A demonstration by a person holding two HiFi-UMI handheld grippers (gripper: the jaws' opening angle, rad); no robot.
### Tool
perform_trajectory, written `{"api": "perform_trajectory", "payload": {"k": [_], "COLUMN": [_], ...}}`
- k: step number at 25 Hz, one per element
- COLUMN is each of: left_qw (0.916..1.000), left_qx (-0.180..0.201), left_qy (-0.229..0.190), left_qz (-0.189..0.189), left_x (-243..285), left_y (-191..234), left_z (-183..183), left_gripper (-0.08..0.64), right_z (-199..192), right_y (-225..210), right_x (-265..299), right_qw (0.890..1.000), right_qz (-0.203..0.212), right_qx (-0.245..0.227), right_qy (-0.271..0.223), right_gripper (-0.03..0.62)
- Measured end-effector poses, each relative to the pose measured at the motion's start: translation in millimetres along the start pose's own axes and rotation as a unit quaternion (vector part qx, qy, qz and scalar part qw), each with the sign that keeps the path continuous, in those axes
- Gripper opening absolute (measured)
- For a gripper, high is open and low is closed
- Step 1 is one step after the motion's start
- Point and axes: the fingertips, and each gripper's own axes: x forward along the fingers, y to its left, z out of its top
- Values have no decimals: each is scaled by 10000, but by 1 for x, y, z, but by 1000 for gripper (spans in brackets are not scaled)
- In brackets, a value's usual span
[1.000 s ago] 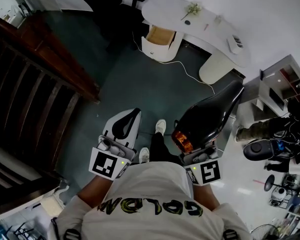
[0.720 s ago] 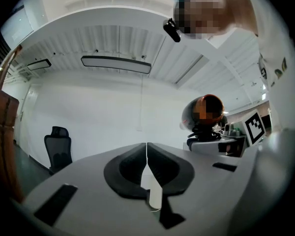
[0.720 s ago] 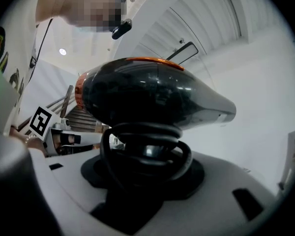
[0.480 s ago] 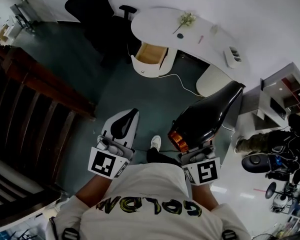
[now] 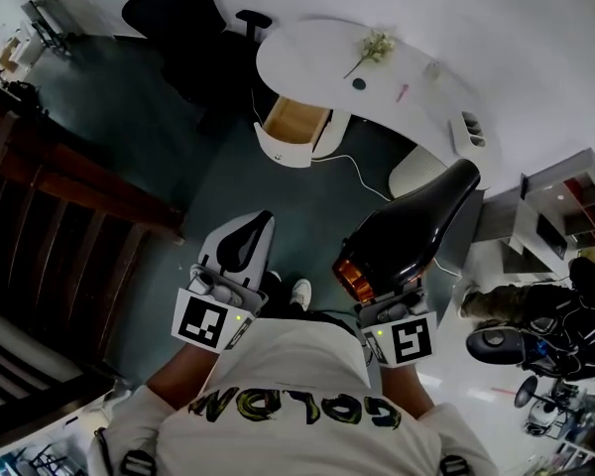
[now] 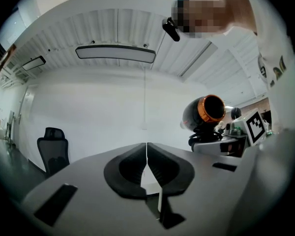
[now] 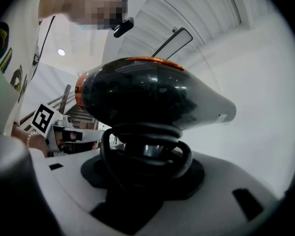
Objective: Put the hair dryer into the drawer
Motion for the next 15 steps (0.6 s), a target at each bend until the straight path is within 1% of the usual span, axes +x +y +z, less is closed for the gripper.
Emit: {"api": "perform_trajectory", "payload": {"k": [7, 11, 15], "left_qw": [10000, 10000, 9999], "left_qx": [-31, -66, -125], "left_qy": [35, 22, 37], "left_qz": [3, -46, -78], "left_x": [49, 83, 119], "left_y": [45, 89, 144], "left_z": [-9, -13, -13], "left_gripper": [15, 15, 15], "right_z": [-11, -14, -16], "right_y": [-25, -39, -51], "right_x": [63, 117, 181], "right_qw": [10000, 10000, 9999], "right_qz": [42, -21, -47], "right_qx": [-5, -2, -43], "right_qy": [84, 43, 95], "right_gripper": [245, 245, 245]}}
